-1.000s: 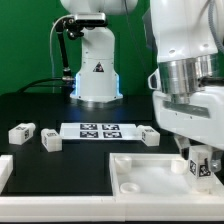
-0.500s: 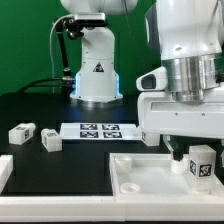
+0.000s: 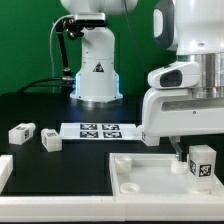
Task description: Assemble square table
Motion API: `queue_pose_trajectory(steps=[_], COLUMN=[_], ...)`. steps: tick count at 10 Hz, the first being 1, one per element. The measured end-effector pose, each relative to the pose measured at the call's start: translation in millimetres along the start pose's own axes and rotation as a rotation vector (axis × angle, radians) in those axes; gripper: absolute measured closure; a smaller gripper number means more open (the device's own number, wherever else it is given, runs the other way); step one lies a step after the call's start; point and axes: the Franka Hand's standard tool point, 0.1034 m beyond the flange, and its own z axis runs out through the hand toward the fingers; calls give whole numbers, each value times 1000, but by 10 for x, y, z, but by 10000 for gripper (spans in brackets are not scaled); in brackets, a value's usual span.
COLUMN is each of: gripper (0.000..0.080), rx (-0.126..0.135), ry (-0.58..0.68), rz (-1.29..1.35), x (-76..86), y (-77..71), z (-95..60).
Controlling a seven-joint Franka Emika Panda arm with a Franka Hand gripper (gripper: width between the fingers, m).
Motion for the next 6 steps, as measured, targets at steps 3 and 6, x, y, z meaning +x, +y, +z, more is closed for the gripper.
queue_pose_trajectory(steps=[3, 6], gripper=[498, 503], rx=[-6, -3], ry=[-3, -1], rz=[170, 538], x=[-5, 2], y=[49, 79], z=[13, 14])
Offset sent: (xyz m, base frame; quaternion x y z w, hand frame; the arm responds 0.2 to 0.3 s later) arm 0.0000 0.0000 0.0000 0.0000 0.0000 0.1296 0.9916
